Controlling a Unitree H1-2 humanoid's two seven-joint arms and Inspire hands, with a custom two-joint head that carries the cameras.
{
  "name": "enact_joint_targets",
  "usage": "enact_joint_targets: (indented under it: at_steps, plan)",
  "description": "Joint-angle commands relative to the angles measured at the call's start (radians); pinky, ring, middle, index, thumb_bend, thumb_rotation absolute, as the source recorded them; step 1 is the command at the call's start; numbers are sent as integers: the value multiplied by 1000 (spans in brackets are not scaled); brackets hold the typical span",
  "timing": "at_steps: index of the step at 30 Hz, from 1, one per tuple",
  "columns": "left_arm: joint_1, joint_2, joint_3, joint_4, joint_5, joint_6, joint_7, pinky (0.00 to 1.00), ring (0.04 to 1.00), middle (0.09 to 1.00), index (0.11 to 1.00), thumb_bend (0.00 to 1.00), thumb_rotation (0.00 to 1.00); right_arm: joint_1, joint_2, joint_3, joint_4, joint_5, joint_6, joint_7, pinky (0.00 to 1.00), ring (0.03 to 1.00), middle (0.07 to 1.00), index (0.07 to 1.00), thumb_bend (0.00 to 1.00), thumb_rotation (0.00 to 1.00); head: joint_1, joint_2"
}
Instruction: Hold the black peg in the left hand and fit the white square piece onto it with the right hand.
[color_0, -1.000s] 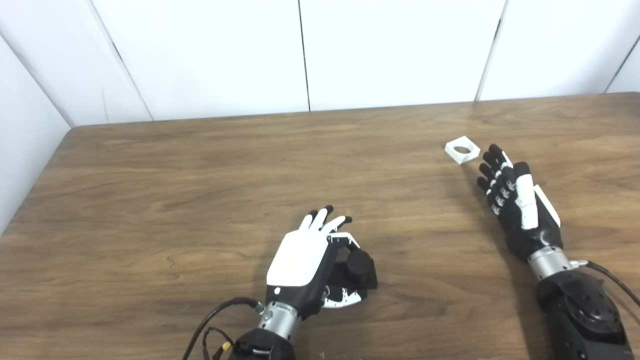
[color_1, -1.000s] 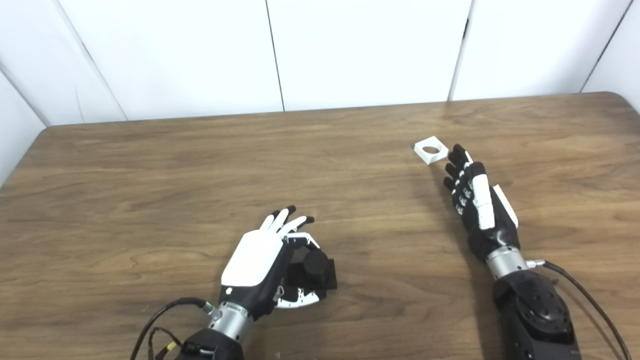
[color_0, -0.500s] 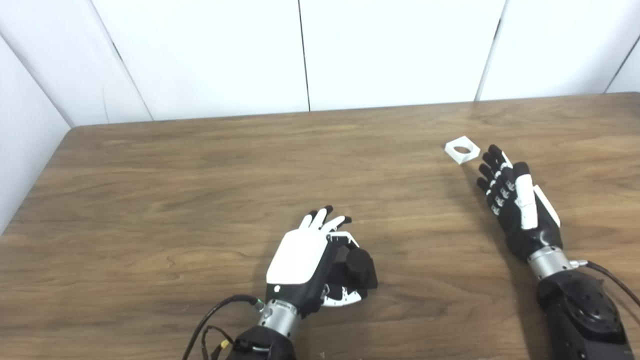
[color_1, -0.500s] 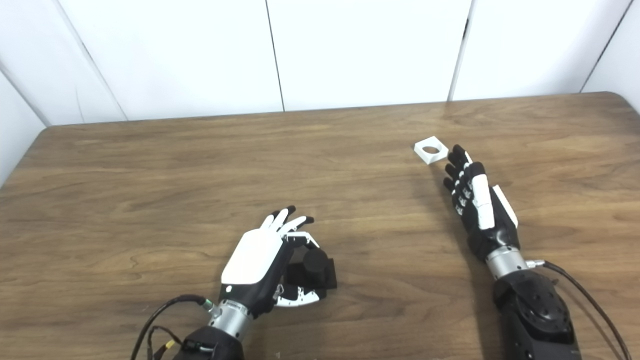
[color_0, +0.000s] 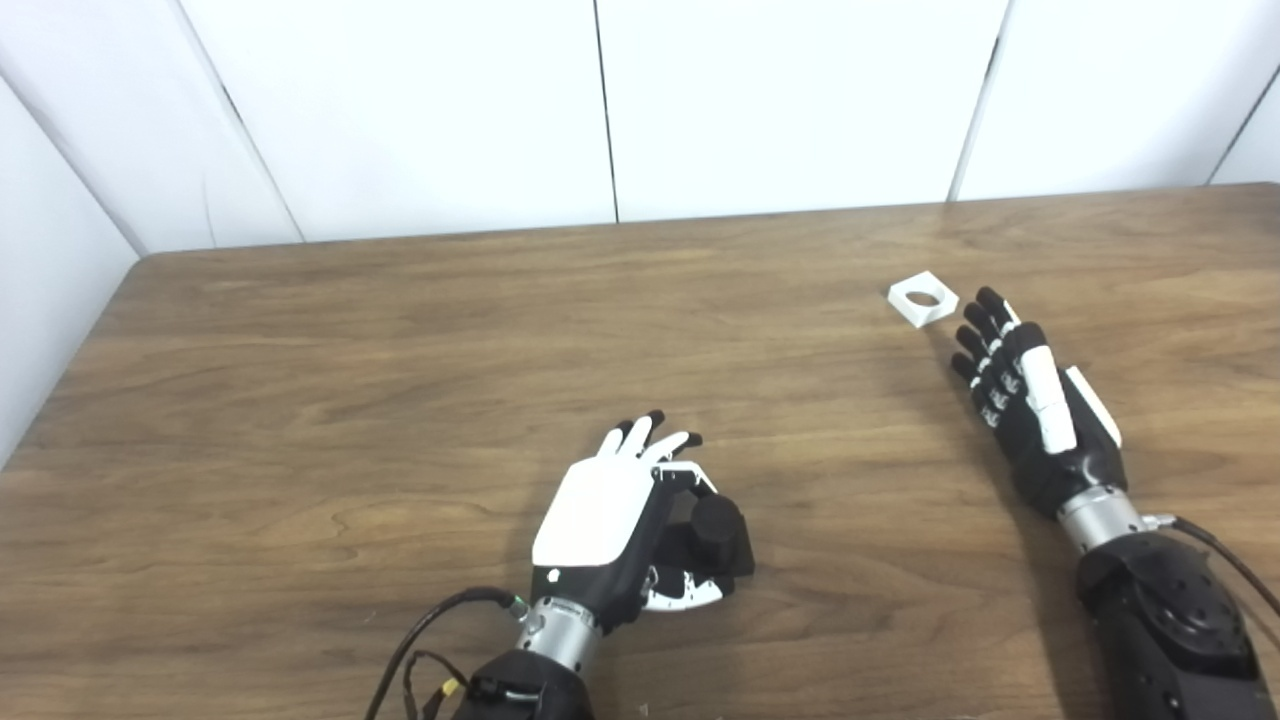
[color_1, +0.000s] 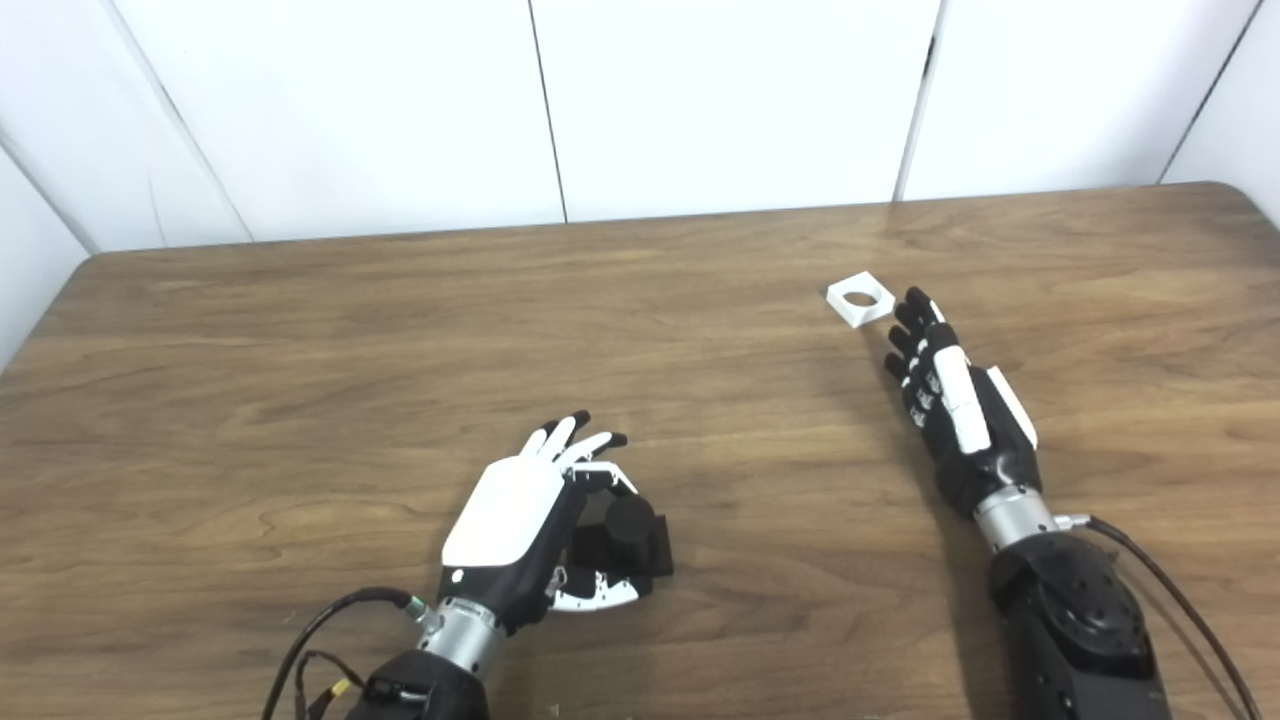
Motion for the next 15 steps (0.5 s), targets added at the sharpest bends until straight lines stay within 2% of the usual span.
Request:
enact_joint_targets:
  at_steps: [1, 6, 15]
  plan:
    - [9, -5, 0, 17, 15, 8, -18, 1000, 1000, 894, 488, 523, 76, -71, -20, -4, -38, 0, 9, -4, 1000, 1000, 1000, 1000, 716, 910, -1, 0]
    - [15, -5, 3, 23, 8, 3, -5, 1000, 1000, 896, 488, 522, 76, -103, -22, -8, -45, 3, 35, -13, 1000, 1000, 1000, 1000, 714, 897, -17, -16]
    - [23, -1, 6, 31, 4, -5, 12, 1000, 1000, 897, 488, 522, 76, -153, -39, 4, -33, -28, 65, -22, 1000, 1000, 1000, 1000, 691, 791, -36, -37]
